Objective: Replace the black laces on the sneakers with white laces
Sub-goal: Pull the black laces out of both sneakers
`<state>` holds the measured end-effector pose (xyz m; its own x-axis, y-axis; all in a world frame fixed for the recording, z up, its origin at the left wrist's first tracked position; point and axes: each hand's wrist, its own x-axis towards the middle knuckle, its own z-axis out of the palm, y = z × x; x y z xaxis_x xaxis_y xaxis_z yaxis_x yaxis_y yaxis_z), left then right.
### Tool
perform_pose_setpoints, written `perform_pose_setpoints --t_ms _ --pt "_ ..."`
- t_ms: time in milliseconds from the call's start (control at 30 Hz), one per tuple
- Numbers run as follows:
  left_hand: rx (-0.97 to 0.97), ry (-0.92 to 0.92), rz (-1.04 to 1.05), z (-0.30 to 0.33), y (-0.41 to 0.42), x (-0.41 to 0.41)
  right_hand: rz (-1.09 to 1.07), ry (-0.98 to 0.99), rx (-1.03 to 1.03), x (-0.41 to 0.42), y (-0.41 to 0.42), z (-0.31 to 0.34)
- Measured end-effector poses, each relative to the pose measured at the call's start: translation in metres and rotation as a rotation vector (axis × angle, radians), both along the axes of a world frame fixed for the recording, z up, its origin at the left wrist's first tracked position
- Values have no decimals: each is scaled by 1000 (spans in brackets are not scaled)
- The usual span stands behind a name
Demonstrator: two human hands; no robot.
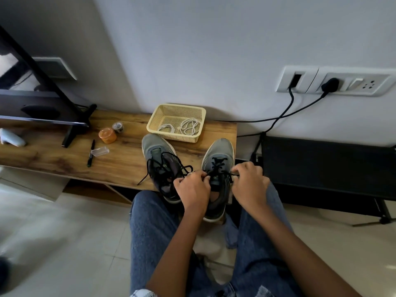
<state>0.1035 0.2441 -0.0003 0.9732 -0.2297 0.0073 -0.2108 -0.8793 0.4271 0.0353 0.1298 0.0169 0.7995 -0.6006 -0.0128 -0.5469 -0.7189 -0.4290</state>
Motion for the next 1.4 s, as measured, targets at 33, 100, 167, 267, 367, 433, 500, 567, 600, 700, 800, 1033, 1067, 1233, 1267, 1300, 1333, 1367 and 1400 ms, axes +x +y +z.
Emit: perform_pose_setpoints --t_ms 33,100,167,267,367,433,500,567,600,700,800,1033,1067,1233,1267,1300,1333,1367,1400 --pt "13 0 -3 1 0 0 66 -1 -39 2 3 2" --pt "44 2 -16 0 -1 0 177 -22 -124 8 9 3" --pt "40 -4 -21 -1 -2 -2 230 16 -218 17 15 1" --pt "14 -2 -17 -2 -1 -3 244 70 -324 30 20 -6" --pt "-10 -16 -15 -3 0 -2 253 57 -260 35 18 -15" --pt "-29 -29 -8 -5 0 -2 264 -10 -245 32 16 -20" --pt "-33 -30 1 -8 -1 -4 260 -96 -204 25 16 -22" --pt "-46 -38 18 -10 -3 -4 261 -162 -71 20 19 -20" --pt "-43 -41 28 -11 -3 -3 247 -193 -5 17 19 -18" --pt "-22 -43 47 -11 1 3 151 -345 137 6 14 -12" --pt "-11 -32 54 -9 4 6 -10 -443 193 -4 -1 -2" --pt "-127 -101 39 -15 0 -4 -128 -332 268 5 -26 -8" --pt "-135 -105 38 -15 0 -4 -133 -286 261 9 -26 -9" --pt "-134 -152 20 -21 0 -8 -119 -80 144 16 -11 -6" --pt "-128 -165 15 -22 0 -9 -86 -126 136 16 -6 -7" --pt "-118 -173 9 -22 -1 -10 -46 -152 126 16 -1 -10" --pt "-108 -175 2 -22 -2 -10 -8 -148 117 16 5 -13" --pt "-99 -174 -6 -21 -2 -10 21 -131 122 17 9 -15" --pt "-85 -177 -19 -20 -3 -9 35 -111 140 18 13 -18"
